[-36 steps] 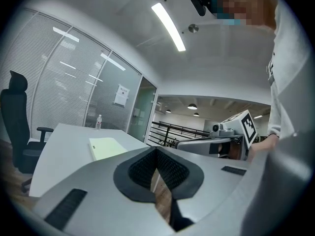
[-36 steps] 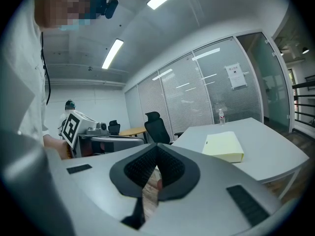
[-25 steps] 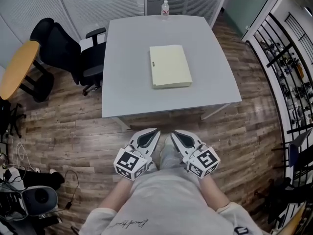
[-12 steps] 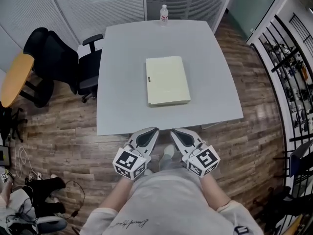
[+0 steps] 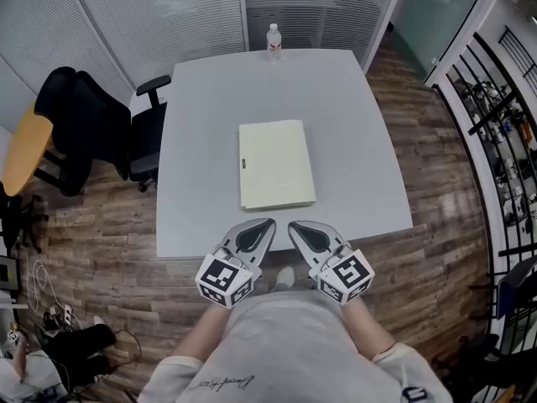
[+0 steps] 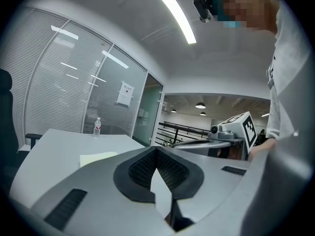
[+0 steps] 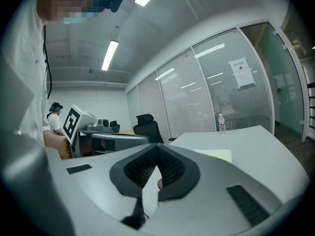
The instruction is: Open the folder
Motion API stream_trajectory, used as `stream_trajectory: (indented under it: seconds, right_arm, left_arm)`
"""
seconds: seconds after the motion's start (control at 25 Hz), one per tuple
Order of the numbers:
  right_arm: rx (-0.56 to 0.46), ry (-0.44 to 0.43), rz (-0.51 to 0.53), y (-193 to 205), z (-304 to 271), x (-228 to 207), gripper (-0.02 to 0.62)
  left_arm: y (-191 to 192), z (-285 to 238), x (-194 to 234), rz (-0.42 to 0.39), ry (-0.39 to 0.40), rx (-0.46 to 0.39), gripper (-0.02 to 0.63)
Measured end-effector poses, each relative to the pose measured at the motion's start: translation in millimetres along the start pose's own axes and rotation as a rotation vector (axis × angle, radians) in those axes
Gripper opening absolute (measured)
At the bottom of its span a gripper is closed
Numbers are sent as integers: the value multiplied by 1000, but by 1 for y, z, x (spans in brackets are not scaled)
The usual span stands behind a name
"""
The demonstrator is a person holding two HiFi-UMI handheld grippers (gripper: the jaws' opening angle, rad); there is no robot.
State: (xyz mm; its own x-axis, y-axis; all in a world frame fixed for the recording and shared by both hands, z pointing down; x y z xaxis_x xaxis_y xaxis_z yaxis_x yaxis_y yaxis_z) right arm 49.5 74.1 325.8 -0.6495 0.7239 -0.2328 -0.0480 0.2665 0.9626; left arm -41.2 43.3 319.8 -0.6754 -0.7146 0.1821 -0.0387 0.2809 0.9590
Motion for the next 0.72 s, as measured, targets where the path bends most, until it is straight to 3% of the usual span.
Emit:
stream_trajectory:
  seconds: [0.24,0.72]
  right_arm:
    - [11,-21,-8,-3,-9,-17,18]
    - [52,37,-33,-7,-35,-34,18]
  left_arm:
    - [0,-11,11,12,-30,17,9]
    - [-10,-14,57,-20,-43,48,9]
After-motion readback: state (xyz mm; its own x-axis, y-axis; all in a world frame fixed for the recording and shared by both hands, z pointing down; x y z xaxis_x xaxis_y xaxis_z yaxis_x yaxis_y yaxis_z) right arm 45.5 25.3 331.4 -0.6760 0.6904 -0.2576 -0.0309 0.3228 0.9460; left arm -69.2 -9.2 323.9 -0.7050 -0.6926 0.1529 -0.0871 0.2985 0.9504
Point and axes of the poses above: the fingertips, and each gripper's own axes: z backward along the fingers, x to its left, y out of its underside, the point moved 4 cm from there along z, backward along the fingers, and after that the axes turned 12 degrees about -y, right-handed, at the moved point
